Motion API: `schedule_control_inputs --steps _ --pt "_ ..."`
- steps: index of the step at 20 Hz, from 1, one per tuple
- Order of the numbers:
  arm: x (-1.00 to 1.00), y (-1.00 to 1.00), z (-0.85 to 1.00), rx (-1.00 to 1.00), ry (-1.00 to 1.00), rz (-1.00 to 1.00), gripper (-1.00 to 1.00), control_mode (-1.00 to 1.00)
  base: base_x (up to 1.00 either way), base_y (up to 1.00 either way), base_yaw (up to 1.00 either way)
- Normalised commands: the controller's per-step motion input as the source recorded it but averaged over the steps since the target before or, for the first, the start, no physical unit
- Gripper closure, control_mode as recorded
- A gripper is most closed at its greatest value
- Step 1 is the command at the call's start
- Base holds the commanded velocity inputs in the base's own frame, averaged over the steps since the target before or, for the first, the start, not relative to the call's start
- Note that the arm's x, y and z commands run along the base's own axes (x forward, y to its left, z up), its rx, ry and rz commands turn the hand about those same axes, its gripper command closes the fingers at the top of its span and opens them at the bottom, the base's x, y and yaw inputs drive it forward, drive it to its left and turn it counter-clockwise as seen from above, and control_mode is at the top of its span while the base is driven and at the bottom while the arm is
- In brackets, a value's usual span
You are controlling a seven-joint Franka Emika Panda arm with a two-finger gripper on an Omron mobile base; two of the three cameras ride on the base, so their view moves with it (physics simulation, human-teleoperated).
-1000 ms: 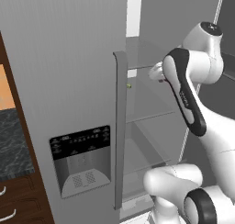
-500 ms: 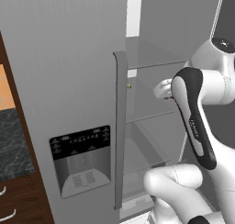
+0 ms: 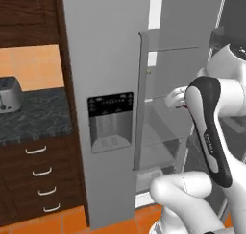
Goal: Take the strawberry from the fridge and place it on top of the pancake, located on the dining counter.
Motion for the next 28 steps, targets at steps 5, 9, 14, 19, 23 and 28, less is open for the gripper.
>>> schedule_control_inputs --steps 5,9,14,19,23,28 --pt "0.0 0.0 0.0 0.0 0.0 0.0 1.0 1.0 -0.56 0.66 0.62" --pt "0.0 0.0 0.0 0.0 0.0 0.0 1.0 1.0 -0.21 0.61 0.79" --pt "0.0 0.0 0.0 0.0 0.0 0.0 1.0 1.0 -0.09 0.51 0.83" --pt "0.0 0.0 0.0 0.0 0.0 0.0 1.0 1.0 -0.01 0.37 0.87" --pt "0.0 0.0 0.0 0.0 0.0 0.0 1.0 1.0 -0.21 0.13 0.83" --pt "0.0 0.0 0.0 0.0 0.0 0.0 1.0 1.0 -0.78 -0.28 0.72"
